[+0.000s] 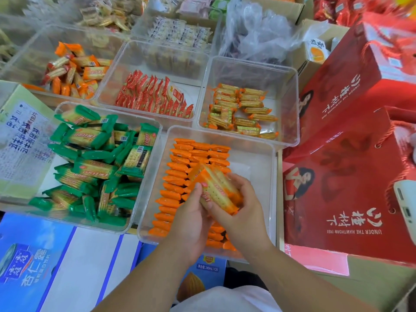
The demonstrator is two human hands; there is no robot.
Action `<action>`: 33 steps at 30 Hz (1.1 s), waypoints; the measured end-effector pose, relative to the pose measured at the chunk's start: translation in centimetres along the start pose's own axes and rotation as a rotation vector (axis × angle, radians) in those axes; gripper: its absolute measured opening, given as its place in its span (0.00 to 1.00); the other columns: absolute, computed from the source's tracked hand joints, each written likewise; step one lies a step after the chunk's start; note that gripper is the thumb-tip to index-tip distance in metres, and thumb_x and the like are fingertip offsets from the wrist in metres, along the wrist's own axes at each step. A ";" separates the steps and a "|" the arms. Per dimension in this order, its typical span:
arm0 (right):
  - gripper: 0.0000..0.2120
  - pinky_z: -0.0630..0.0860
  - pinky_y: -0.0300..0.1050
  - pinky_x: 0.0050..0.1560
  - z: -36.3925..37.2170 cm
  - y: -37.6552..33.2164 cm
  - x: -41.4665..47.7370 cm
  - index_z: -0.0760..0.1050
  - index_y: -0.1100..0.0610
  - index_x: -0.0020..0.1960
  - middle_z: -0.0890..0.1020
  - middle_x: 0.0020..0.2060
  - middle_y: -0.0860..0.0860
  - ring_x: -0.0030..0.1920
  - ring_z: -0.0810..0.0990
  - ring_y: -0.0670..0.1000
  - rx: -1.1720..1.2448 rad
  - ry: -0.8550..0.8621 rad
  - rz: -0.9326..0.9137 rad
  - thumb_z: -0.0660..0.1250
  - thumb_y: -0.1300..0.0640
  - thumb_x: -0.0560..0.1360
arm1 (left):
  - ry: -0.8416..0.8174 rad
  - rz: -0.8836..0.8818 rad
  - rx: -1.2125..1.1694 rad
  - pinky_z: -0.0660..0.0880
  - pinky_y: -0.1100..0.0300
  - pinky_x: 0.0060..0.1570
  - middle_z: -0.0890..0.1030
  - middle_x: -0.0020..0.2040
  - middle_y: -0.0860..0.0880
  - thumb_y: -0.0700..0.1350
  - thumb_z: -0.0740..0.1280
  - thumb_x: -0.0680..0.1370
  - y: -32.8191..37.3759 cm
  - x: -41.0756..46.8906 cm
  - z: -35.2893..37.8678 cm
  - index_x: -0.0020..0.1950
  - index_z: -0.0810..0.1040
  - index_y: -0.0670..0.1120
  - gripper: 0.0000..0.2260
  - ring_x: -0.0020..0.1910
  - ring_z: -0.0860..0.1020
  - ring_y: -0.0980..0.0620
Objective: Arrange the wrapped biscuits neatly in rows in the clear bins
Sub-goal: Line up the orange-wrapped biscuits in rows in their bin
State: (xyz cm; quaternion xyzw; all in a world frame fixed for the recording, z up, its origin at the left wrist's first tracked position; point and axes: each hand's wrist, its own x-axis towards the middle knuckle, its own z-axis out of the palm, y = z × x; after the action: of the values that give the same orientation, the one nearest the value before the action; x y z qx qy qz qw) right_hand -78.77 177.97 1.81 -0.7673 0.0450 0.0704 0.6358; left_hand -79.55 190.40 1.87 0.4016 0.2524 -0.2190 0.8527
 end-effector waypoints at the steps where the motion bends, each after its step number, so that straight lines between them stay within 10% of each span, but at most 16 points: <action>1: 0.29 0.81 0.39 0.52 -0.2 -0.1 0.5 0.73 0.38 0.65 0.80 0.58 0.39 0.58 0.81 0.43 -0.028 0.013 -0.018 0.80 0.46 0.67 | 0.009 0.006 0.088 0.67 0.47 0.72 0.81 0.66 0.50 0.61 0.54 0.83 0.1 0.0 0.1 0.70 0.77 0.53 0.22 0.66 0.78 0.53; 7: 0.26 0.68 0.25 0.49 -5.0 -1.0 6.1 0.76 0.48 0.66 0.74 0.55 0.42 0.55 0.74 0.38 -0.555 0.125 -0.223 0.75 0.58 0.70 | 0.398 0.375 0.947 0.72 0.50 0.64 0.73 0.70 0.59 0.61 0.66 0.79 1.3 0.2 -2.8 0.76 0.65 0.58 0.26 0.69 0.71 0.55; 11: 0.37 0.68 0.45 0.42 -6.4 -1.4 9.3 0.65 0.47 0.73 0.75 0.58 0.51 0.55 0.76 0.56 -1.142 0.033 -0.233 0.74 0.60 0.67 | 0.644 0.632 1.467 0.66 0.40 0.68 0.74 0.70 0.45 0.59 0.64 0.75 2.0 -0.3 -6.8 0.72 0.71 0.48 0.29 0.70 0.70 0.41; 15: 0.39 0.79 0.51 0.40 -5.0 -0.5 11.0 0.54 0.50 0.77 0.77 0.58 0.54 0.53 0.80 0.58 -1.357 -0.197 -0.036 0.73 0.57 0.73 | 0.685 0.499 1.718 0.63 0.33 0.70 0.65 0.77 0.37 0.54 0.73 0.74 0.7 -0.7 -10.1 0.75 0.67 0.45 0.34 0.75 0.64 0.33; 21: 0.32 0.81 0.52 0.46 -3.3 1.0 12.7 0.61 0.58 0.66 0.79 0.58 0.50 0.50 0.80 0.54 -1.082 -0.460 0.296 0.74 0.49 0.69 | 0.606 0.445 1.785 0.67 0.38 0.71 0.56 0.82 0.39 0.57 0.73 0.74 -0.3 -0.5 -11.5 0.79 0.63 0.47 0.38 0.76 0.61 0.35; 27: 0.15 0.79 0.58 0.47 -2.8 1.1 13.8 0.77 0.62 0.53 0.77 0.45 0.59 0.42 0.76 0.58 -0.595 -0.273 0.576 0.63 0.51 0.76 | 0.605 0.461 1.804 0.69 0.38 0.69 0.58 0.81 0.40 0.59 0.69 0.73 -0.2 -0.5 -11.8 0.76 0.66 0.48 0.34 0.75 0.63 0.35; 33: 0.16 0.79 0.51 0.43 -2.2 3.3 13.4 0.74 0.51 0.69 0.81 0.56 0.56 0.47 0.81 0.56 -0.491 -0.249 0.641 0.61 0.57 0.81 | 0.602 0.478 1.795 0.69 0.38 0.68 0.59 0.81 0.40 0.60 0.64 0.72 -0.3 -0.5 -11.8 0.75 0.69 0.49 0.32 0.75 0.64 0.36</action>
State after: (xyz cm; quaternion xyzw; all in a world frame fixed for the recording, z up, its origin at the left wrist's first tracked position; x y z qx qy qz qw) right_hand -65.99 175.44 -3.20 -0.8288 0.1860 0.3653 0.3808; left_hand -83.13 199.75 -4.47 0.9814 0.1111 -0.0393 0.1514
